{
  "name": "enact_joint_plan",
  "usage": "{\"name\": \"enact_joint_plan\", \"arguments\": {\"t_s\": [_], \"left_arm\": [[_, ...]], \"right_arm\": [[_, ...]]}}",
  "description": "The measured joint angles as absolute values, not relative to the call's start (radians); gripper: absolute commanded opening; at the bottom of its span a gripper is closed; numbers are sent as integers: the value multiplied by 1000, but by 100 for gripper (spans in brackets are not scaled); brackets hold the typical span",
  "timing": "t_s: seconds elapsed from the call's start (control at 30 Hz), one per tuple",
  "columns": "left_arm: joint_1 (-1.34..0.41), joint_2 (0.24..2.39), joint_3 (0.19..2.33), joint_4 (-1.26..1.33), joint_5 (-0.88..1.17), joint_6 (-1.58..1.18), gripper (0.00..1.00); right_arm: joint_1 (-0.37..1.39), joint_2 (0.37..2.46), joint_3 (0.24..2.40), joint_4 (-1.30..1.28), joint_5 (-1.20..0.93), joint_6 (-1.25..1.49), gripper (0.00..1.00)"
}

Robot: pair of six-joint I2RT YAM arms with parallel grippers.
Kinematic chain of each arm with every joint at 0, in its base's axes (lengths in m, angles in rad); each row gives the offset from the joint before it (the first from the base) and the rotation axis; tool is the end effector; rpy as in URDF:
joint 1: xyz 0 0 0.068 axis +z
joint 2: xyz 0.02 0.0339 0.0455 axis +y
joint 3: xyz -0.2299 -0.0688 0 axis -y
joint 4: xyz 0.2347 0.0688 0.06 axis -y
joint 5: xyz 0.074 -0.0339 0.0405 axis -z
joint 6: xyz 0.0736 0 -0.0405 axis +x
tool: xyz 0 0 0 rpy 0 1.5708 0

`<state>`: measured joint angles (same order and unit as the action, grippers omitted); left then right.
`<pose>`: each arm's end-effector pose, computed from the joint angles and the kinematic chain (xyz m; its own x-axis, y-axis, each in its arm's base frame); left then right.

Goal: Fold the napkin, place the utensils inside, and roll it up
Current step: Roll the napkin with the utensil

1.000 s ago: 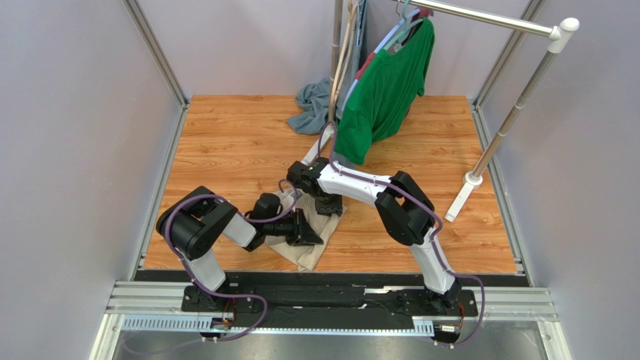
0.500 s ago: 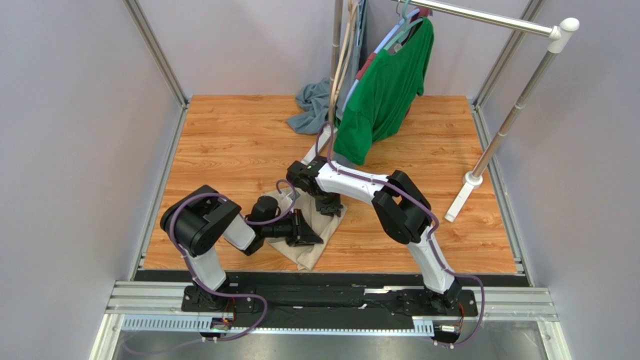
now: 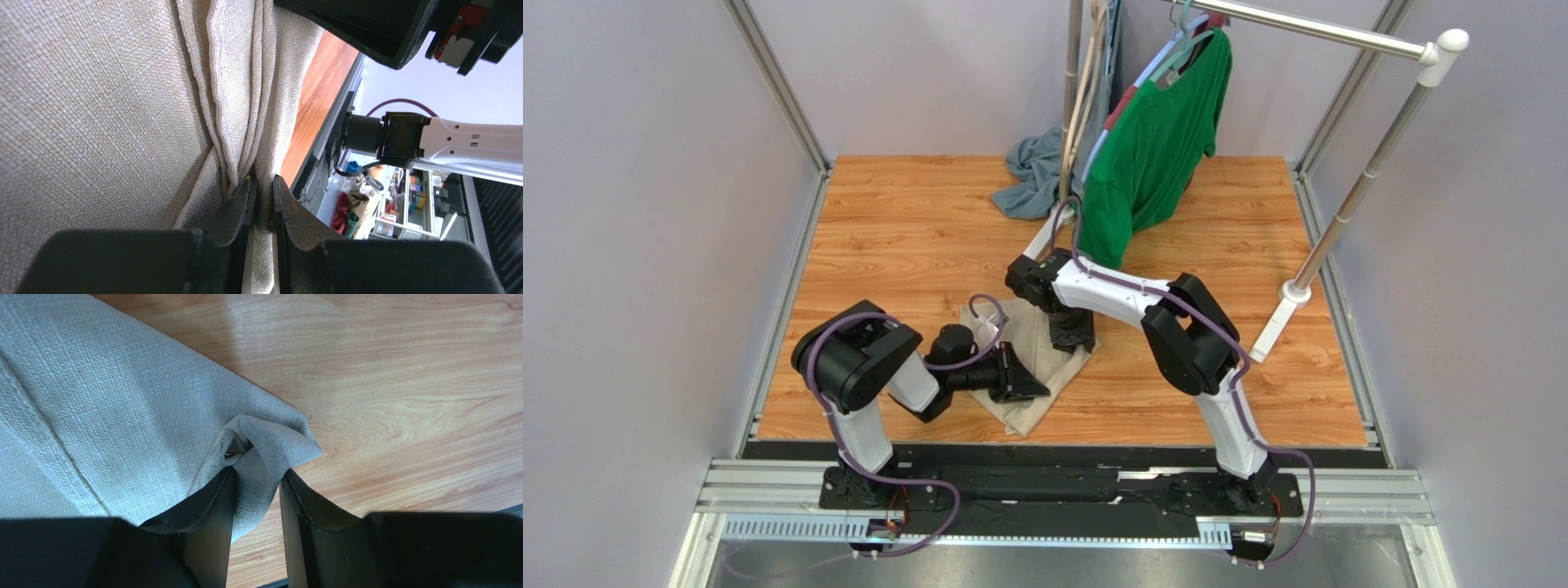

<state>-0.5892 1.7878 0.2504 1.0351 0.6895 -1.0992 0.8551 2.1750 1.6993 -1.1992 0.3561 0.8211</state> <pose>0.1834 -0.1789 0.0425 -0.9768 -0.1739 -0.1254 0.0488 0.3890 -0.9199 0.2634 0.2638 0.1063 -0.9797 -0.0813 -0.1830 -0.0205 0.9498 -0.3123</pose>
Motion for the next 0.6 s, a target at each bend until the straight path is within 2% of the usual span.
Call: {"name": "enact_joint_plan", "arguments": {"t_s": [0.23,0.6], "left_arm": [[-589,1802,249,1057,692,-1111,18],[-590,1802,217,1085,706,-1157,18]], "right_arm": [[820,2124,1640,-1140,291,785,47],[815,1842,1428,-937,279,843,50]]}}
